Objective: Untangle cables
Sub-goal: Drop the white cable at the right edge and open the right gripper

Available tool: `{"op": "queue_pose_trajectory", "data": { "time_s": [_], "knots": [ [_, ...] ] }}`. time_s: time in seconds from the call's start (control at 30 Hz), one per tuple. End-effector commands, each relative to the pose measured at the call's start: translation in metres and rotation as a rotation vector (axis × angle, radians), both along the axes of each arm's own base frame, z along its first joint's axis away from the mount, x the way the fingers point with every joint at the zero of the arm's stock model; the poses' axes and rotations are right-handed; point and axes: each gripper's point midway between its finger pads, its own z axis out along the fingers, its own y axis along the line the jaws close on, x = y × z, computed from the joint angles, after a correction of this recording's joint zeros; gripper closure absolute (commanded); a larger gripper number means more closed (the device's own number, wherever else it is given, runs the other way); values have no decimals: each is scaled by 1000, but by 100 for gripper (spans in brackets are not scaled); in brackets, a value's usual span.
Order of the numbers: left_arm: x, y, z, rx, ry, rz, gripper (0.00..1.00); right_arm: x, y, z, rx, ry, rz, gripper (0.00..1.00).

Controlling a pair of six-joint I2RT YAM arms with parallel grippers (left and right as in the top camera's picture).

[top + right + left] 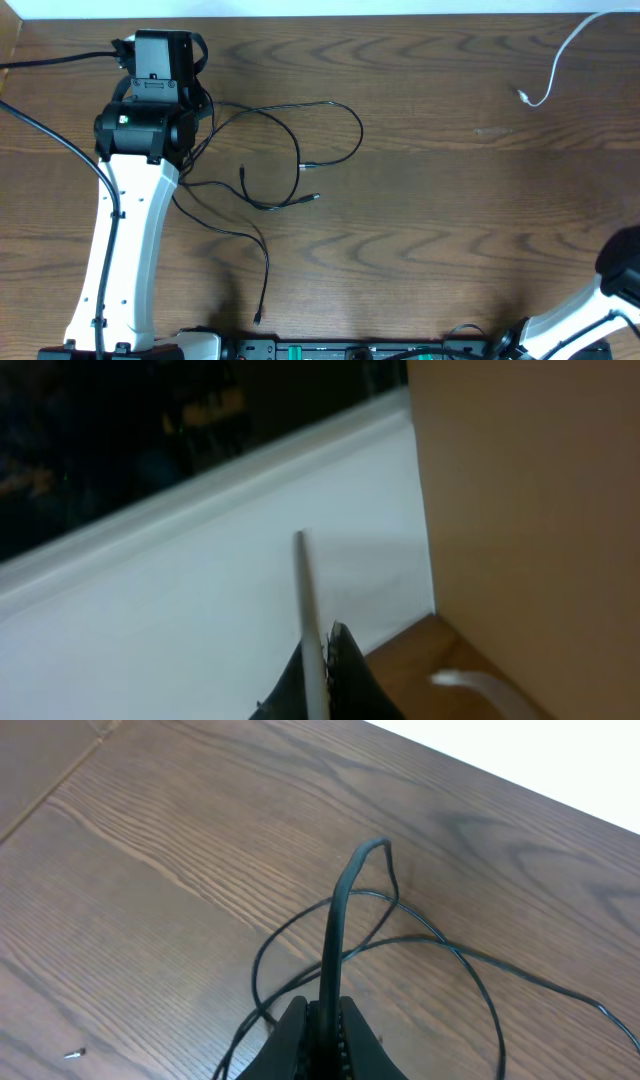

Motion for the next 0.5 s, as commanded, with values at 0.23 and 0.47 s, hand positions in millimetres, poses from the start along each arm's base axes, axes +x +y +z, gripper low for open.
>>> {"op": "queue_pose_trajectory", "data": {
  "time_s": [0.23, 0.47],
  "knots": [
    [-1, -1, -4, -16, 7, 1, 92, 40, -53, -117, 41, 123, -243, 99],
    [1, -1, -3, -20, 1, -1, 92, 51, -58, -218, 93, 330, -210, 93]
  ]
}}
